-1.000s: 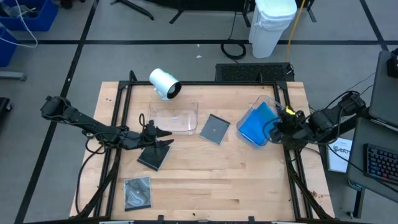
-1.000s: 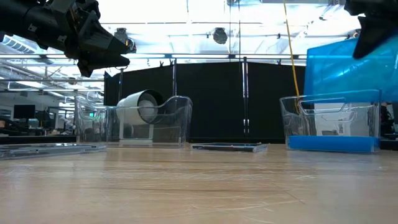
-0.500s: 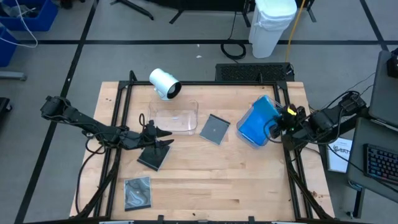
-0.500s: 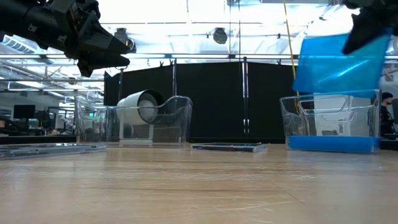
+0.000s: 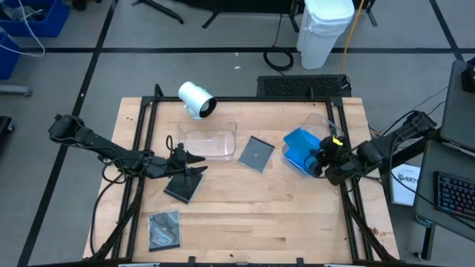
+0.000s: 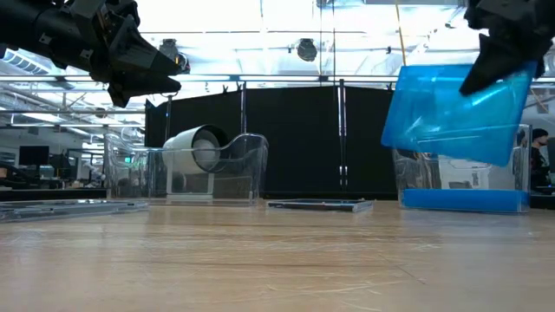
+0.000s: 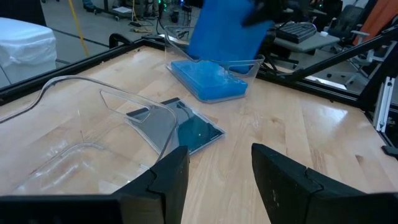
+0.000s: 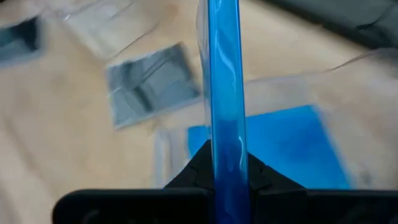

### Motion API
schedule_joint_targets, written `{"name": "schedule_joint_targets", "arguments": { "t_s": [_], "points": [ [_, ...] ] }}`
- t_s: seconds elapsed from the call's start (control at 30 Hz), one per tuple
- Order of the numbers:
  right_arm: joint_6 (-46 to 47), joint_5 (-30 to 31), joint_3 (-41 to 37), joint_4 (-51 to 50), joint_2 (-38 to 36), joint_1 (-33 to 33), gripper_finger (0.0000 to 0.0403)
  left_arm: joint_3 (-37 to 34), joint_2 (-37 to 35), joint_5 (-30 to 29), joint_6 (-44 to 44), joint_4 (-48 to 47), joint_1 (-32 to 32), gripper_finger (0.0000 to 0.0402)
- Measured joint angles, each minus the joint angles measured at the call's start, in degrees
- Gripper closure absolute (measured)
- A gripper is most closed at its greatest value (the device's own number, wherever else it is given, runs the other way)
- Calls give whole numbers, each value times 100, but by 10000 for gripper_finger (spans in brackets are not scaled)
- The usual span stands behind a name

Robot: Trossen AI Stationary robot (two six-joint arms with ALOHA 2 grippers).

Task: Pick & place jewel cases by type
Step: Put the blue cd case into the right transparent bin

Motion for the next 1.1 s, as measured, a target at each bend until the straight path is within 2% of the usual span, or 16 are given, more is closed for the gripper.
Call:
{"name": "schedule_joint_targets", "arguments": {
  "t_s": [0.23, 0.37, 0.5, 0.77, 0.93, 1.1],
  "points": [
    [-815, -801, -325, 1533, -11, 46, 392, -1, 0, 1, 0, 0, 0, 222],
    [-1093, -921, -325, 2003, -99, 126, 394, -2, 0, 0, 0, 0, 0, 222],
    [-912, -810, -325, 1981, -118, 193, 393, -2, -2, 2, -2, 0, 0, 222],
    [-466, 28, -325, 1900, 38, 195, 393, -2, -2, 1, 0, 0, 0, 222],
    [-62, 110, -325, 2076, 460, 175, 393, -2, -2, 1, -1, 0, 0, 222],
    [-125, 16, -325, 2616, 1081, 175, 392, -2, -2, 0, -1, 0, 0, 222]
  ]
}}
